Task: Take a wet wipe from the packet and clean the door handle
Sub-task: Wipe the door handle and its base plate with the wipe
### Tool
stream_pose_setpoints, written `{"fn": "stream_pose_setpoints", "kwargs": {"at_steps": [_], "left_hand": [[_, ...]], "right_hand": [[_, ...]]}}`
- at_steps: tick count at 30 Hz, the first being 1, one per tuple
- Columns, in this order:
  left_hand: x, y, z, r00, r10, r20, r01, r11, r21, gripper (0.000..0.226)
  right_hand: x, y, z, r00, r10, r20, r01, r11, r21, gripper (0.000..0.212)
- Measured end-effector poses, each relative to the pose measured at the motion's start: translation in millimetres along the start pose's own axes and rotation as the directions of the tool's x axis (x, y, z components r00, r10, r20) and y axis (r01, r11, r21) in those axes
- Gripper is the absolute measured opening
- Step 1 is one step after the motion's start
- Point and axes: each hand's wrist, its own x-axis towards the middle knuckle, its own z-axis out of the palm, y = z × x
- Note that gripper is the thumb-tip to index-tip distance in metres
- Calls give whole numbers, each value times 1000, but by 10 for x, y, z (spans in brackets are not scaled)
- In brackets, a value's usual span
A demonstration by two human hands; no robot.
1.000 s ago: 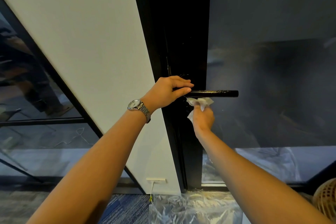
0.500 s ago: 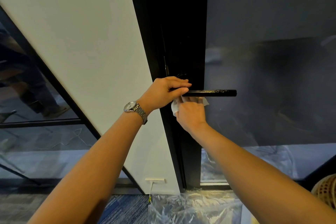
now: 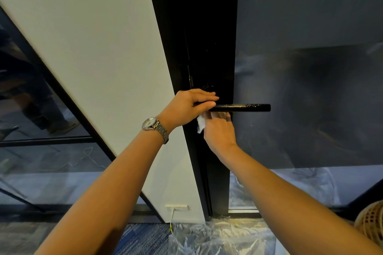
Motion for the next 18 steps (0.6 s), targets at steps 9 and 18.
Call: {"fn": "stream_pose_setpoints", "kwargs": {"at_steps": [9, 18], "left_hand": [[20, -13, 15, 1000, -2, -9, 2, 1000, 23, 32], [5, 0, 33, 1000, 2, -28, -1, 1000, 18, 32]], "right_hand": [[82, 194, 37, 715, 617, 331, -559, 218, 800, 29], [96, 178, 86, 631, 299, 716, -480, -575, 663, 28]]}}
